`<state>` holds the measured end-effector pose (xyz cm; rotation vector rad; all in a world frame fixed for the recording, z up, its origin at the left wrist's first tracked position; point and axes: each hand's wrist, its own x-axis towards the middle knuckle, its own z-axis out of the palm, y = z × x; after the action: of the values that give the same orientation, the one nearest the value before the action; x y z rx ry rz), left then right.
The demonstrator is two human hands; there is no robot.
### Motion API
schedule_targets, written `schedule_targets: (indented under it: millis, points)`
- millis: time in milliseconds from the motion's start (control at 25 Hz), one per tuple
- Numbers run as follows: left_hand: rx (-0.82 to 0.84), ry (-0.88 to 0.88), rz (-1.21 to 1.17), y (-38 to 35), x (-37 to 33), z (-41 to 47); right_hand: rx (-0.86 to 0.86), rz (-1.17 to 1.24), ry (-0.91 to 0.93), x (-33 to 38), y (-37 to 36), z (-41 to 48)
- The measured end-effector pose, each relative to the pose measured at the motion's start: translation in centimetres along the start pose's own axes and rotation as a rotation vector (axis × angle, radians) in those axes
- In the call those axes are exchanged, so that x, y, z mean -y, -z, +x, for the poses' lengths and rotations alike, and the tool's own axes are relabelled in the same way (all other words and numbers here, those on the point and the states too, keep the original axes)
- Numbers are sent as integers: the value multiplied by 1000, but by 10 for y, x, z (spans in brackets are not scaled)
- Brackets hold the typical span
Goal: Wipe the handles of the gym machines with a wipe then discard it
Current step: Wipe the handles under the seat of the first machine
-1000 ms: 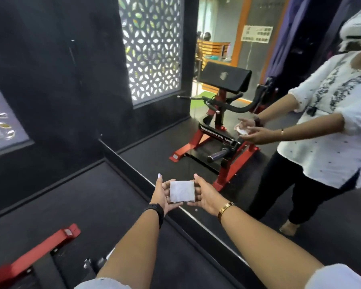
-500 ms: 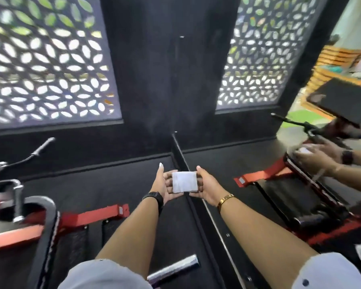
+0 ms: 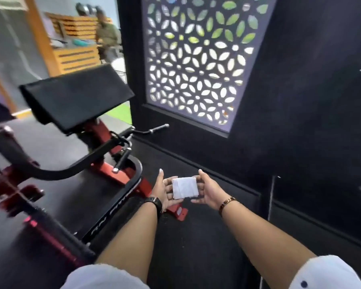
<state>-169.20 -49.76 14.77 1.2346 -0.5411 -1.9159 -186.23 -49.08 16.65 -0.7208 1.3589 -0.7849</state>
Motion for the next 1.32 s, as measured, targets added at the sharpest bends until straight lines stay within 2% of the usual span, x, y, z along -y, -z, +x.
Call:
schedule_targets:
  millis: [200,400,760,1000,1240,1320]
  points:
    - [-189,-99,-219,60,-9,-25,209,-154,-49,5,-75,22]
    - [-306,-208,-335,113,-22,-51,311,-191,-35,-2,-148,30]
    - [-543,-274,-519,166,17,-97,549,-333,-158,-46,-219,47]
    - [-750,-379,-637,148,32,-96,747,-460,-215,-46,-228,66]
    - [-852,-389,-684,110,34,-49,840,-562,-254,-22,-196,105]
    - [-835,-377,-654,95,18,-21,836,-562,-247,-2,-176,129]
